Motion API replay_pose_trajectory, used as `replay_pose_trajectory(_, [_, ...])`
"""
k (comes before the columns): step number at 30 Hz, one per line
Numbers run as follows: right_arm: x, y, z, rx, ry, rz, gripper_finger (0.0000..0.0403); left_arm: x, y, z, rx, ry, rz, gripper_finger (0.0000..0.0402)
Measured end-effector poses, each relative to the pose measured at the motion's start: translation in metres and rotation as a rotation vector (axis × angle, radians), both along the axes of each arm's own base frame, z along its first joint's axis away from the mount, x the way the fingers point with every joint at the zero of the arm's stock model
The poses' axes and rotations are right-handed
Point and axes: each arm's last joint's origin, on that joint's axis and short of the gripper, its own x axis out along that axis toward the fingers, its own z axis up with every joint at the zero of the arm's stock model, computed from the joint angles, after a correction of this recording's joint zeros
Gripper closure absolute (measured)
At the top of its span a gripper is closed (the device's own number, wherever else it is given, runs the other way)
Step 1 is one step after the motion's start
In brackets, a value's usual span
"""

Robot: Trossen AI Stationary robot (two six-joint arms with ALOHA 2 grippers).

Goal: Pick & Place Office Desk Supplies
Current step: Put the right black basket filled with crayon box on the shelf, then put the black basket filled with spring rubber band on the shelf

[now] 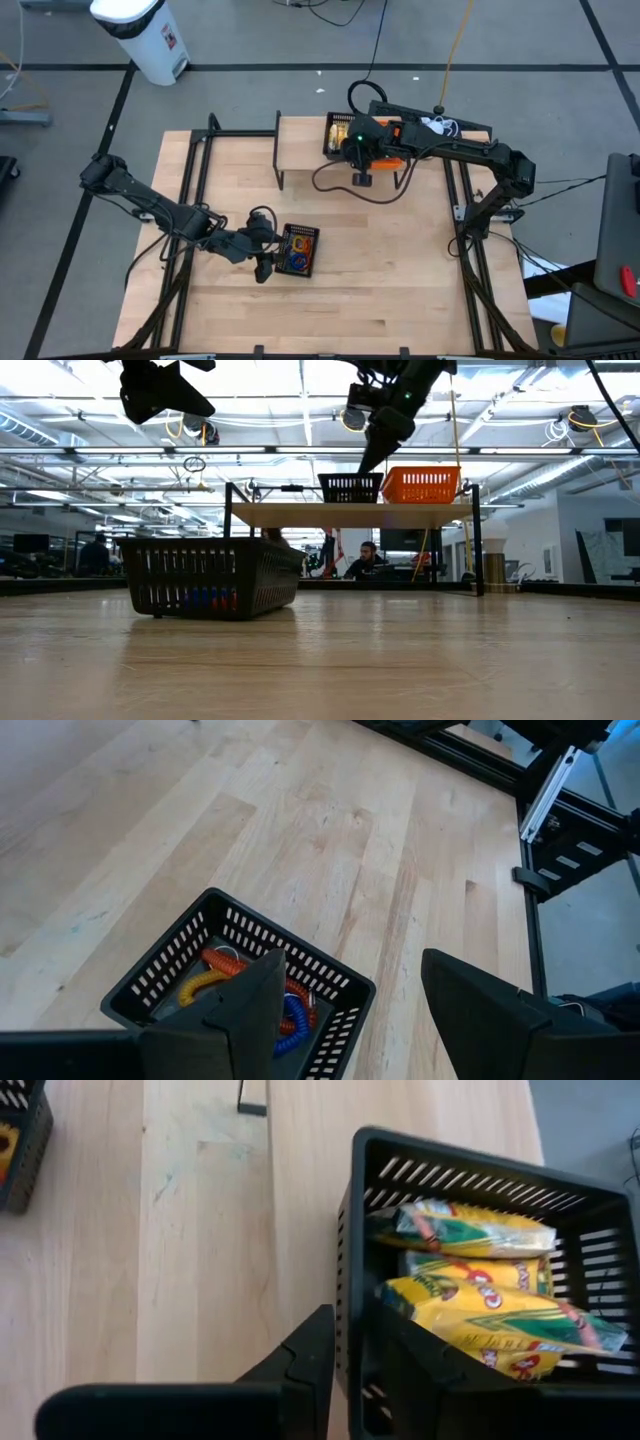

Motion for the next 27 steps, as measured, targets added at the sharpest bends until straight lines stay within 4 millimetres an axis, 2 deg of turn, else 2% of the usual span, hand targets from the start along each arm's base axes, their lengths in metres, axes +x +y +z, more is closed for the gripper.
replay_pose_trajectory(7, [0.0, 0.001, -0.009, -0.012, 0.026, 0.023, 0.0334, 0.0, 0.0, 0.0, 0.0, 0.0, 0.0, 0.0165])
replay_pose_trajectory(11, [0.002, 0.005, -0.008, -0.057, 0.027, 0.038, 0.0334, 0.0, 0.0, 0.0, 0.007, 0.0, -0.004, 0.0165])
replay_pose_trajectory(19, [0.01, 0.033, 0.004, -0.231, 0.007, 0.09, 0.0334, 0.0, 0.0, 0.0, 0.018, -0.001, -0.01, 0.0165])
replay_pose_trajectory(23, [0.008, 0.049, 0.012, -0.228, -0.037, 0.107, 0.0334, 0.0, 0.0, 0.0, 0.018, -0.001, -0.01, 0.0165])
replay_pose_trajectory(27, [0.006, 0.073, 0.021, -0.191, -0.092, 0.132, 0.0334, 0.0, 0.0, 0.0, 0.018, -0.001, -0.01, 0.0165])
